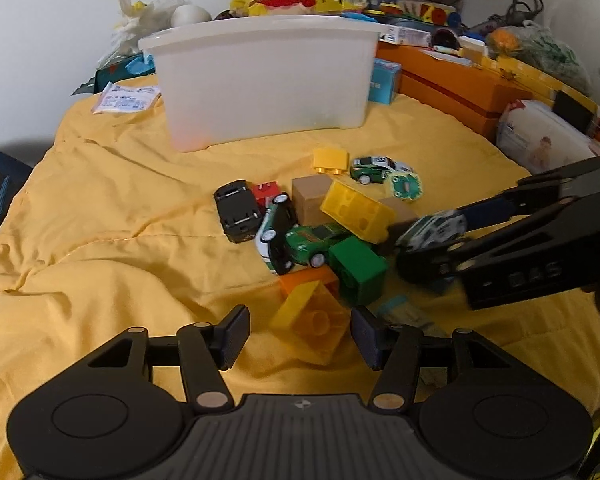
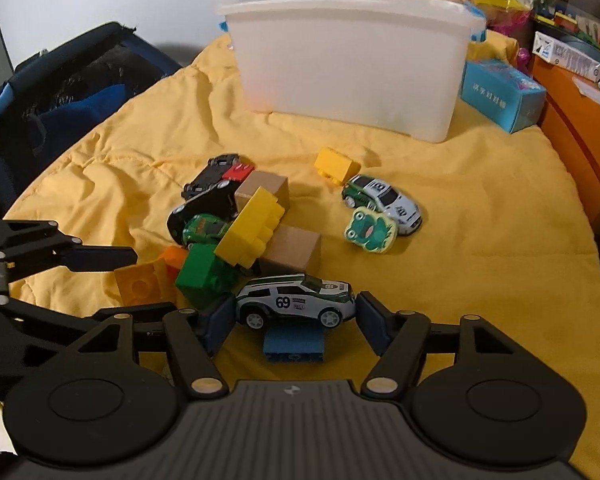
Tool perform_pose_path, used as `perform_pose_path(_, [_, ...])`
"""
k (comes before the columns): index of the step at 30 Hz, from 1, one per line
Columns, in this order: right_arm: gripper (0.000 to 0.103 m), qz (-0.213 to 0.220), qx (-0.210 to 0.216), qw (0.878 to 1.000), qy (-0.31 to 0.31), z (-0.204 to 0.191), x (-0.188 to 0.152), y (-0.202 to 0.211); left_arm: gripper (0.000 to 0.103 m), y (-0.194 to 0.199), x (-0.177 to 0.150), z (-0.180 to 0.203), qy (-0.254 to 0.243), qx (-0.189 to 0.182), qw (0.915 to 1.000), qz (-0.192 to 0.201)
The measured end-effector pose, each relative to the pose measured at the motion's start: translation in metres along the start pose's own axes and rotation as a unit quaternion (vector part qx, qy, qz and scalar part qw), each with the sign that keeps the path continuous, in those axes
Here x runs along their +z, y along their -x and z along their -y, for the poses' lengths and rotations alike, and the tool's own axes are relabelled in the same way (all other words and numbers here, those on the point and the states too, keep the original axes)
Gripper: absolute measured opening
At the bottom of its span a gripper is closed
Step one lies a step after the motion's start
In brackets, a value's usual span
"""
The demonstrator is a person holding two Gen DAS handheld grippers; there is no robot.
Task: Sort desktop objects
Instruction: 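Grasp the yellow translucent piece with the left tool while the right grasps the white race car, then drop the yellow piece into the white bin with the left tool while the right drops the white car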
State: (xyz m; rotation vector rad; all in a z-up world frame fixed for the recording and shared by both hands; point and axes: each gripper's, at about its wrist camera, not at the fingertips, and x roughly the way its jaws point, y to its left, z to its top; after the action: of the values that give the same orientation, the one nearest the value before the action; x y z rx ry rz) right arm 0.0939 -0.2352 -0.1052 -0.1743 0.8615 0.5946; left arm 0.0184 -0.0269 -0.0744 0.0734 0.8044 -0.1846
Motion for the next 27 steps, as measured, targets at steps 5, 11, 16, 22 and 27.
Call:
perform_pose_path(5, [0.069, 0.021, -0.004, 1.000, -0.015, 0.010, 0.006, 0.011, 0.037, -0.003, 0.003, 0.000, -0.017, -0.019, 0.9997, -0.003])
perform_pose_path(11, [0.069, 0.038, -0.013, 0.999, -0.032, 0.024, 0.010, 0.022, 0.036, 0.005, 0.009, -0.009, 0.003, -0.013, 0.9999, 0.008])
perform_pose_path(16, [0.069, 0.057, -0.019, 0.997, -0.045, 0.034, 0.017, 0.030, 0.036, 0.014, 0.024, -0.017, 0.010, -0.007, 0.9996, 0.026])
perform_pose_path(22, [0.069, 0.101, -0.022, 0.993, -0.053, 0.042, 0.043, 0.043, 0.036, 0.028, 0.068, -0.036, 0.037, 0.010, 0.9972, 0.064])
perform_pose_path(27, [0.069, 0.138, -0.023, 0.989, -0.055, 0.050, 0.079, 0.048, 0.036, 0.029, 0.116, -0.053, 0.052, 0.018, 0.9948, 0.085])
